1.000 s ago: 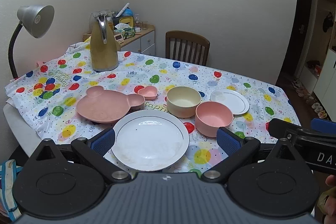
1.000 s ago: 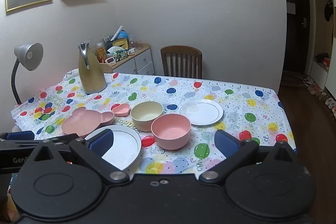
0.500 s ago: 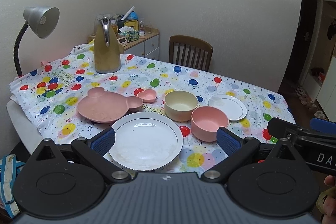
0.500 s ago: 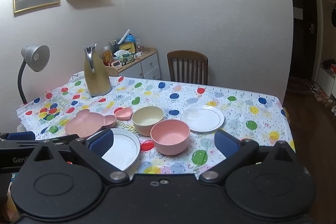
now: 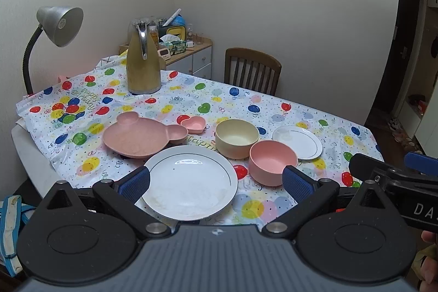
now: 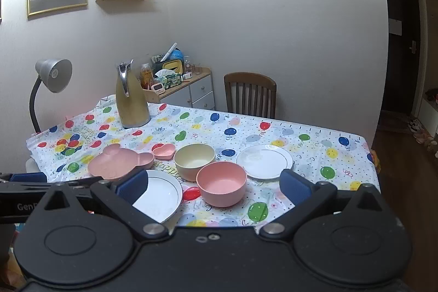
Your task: Organize plates and bowls
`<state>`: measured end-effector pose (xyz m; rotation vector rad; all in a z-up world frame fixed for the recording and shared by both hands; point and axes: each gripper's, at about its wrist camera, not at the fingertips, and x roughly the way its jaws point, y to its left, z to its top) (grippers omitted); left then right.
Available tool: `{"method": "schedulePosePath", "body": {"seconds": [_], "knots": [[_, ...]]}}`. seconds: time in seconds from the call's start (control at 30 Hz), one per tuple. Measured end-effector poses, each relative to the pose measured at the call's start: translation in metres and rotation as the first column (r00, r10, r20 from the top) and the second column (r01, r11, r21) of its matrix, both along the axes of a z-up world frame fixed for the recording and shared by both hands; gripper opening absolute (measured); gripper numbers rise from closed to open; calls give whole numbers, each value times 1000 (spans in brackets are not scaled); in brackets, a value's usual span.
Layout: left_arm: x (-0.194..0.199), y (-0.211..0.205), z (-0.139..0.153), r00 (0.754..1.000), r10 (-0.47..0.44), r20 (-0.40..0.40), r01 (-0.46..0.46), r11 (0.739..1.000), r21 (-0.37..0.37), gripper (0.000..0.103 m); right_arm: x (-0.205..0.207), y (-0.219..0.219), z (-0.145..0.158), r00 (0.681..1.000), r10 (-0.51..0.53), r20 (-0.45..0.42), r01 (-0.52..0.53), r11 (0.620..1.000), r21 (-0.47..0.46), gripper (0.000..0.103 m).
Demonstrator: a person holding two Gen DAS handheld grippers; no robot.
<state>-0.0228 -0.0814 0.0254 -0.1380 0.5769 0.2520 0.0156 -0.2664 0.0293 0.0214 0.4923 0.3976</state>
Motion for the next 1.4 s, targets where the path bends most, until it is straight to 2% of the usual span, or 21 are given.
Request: {"method": "schedulePosePath", "body": {"seconds": [0.27, 0.57, 0.8, 0.93, 1.07, 1.27, 1.33, 1.4], "knots": [[28, 27, -11, 999, -33, -26, 32, 998, -48, 103, 17, 20, -4, 1000, -10, -18, 10, 1000, -25, 102], [69, 75, -31, 998, -6, -69, 2, 999, -51, 103, 53, 57, -22, 996, -26, -82, 21, 998, -63, 102], [102, 120, -67, 991, -17, -132, 1, 993, -119, 103, 89, 82, -59, 977, -65, -201, 47, 994, -94, 98], [121, 150, -92, 981, -8, -196, -20, 990, -138, 103, 109, 94, -84, 955, -89, -283, 61, 993, -105, 88], [132, 176, -112, 977, 18, -214, -52, 986, -156, 103, 127, 110, -109, 926, -83, -369, 43, 992, -116, 81], [149, 197, -136, 964, 8, -265, -58, 982, -180, 92, 146, 132, -136, 897, -69, -436, 11, 991, -133, 72], [155, 201, -144, 958, -8, -287, -48, 981, -187, 76, 150, 135, -144, 888, -72, -454, 15, 992, -128, 68], [159, 204, -151, 950, -16, -313, -47, 980, -194, 68, 155, 135, -152, 873, -74, -482, 25, 994, -108, 61]]}}
